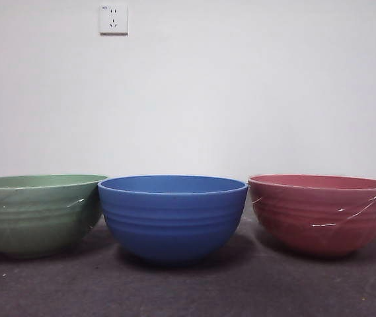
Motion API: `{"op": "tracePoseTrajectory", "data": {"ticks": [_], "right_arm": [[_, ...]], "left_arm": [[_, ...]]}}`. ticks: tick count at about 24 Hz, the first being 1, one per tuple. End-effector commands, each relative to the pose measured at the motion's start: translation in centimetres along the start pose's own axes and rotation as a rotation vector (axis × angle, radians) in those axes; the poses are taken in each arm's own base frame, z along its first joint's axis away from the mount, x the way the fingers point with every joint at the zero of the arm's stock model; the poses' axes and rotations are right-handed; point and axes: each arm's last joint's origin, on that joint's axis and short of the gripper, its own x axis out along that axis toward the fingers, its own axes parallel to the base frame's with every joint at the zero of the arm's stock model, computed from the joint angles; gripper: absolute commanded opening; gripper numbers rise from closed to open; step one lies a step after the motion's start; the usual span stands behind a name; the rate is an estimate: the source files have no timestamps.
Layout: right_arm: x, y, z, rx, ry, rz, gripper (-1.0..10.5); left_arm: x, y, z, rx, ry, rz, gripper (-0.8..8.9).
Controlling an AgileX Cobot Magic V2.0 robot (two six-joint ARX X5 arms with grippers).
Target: Pick up the green bowl on the top,put the green bowl on the left,pick up the red bowl in the middle,put the red bowl on the right
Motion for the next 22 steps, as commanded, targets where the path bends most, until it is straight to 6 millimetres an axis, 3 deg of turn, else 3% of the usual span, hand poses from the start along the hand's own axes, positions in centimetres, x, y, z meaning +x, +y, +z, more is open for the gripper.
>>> {"op": "tracePoseTrajectory", "data": {"ticks": [1,13,17,22], "right_arm": [[0.2,-0.1,-0.2,0.025,0.007,-0.016,0.0],[0.4,-0.1,-0.3,0.026,0.023,-0.012,0.0],[0.4,-0.1,-0.3,0.026,0.023,-0.013,0.0],[0.4,-0.1,-0.3,0.026,0.023,-0.016,0.0]], "left_arm": [[0.2,0.0,-0.3,0.006,0.019,-0.008,-0.04],[0.1,-0.1,-0.4,0.007,0.027,-0.013,-0.04],[-1.9,0.4,-1.0,0.145,-0.007,0.093,-0.04],[-4.3,1.1,-2.9,0.060,-0.120,0.233,-0.04]]}}
